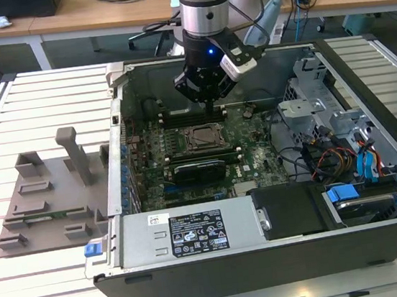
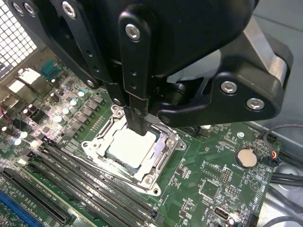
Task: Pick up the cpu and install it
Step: 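Install the first cpu locking lever, then install the second cpu locking lever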
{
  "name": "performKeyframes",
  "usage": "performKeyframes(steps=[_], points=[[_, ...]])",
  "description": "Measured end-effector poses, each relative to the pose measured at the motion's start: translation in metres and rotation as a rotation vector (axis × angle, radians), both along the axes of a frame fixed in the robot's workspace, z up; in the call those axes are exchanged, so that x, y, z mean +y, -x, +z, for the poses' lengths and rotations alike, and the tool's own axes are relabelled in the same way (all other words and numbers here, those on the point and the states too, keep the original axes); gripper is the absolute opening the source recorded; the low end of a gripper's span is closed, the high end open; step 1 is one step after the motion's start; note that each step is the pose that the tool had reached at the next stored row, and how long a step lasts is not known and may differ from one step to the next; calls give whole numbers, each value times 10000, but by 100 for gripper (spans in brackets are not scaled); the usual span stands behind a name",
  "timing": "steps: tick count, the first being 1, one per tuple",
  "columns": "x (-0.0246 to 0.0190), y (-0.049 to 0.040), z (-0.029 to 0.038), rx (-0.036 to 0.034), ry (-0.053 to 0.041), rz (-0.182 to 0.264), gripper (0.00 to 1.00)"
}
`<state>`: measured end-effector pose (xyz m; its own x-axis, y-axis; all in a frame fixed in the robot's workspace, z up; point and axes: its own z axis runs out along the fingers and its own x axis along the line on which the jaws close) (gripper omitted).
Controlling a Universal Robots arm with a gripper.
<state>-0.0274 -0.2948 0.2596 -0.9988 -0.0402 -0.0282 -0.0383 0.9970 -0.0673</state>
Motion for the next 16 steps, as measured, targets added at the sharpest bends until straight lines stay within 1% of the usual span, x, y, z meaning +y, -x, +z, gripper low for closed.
performKeyframes(steps=[10, 16], points=[[-2, 0, 1, 0, 0, 0, 10], [-52, 0, 1, 0, 1, -1, 10]])
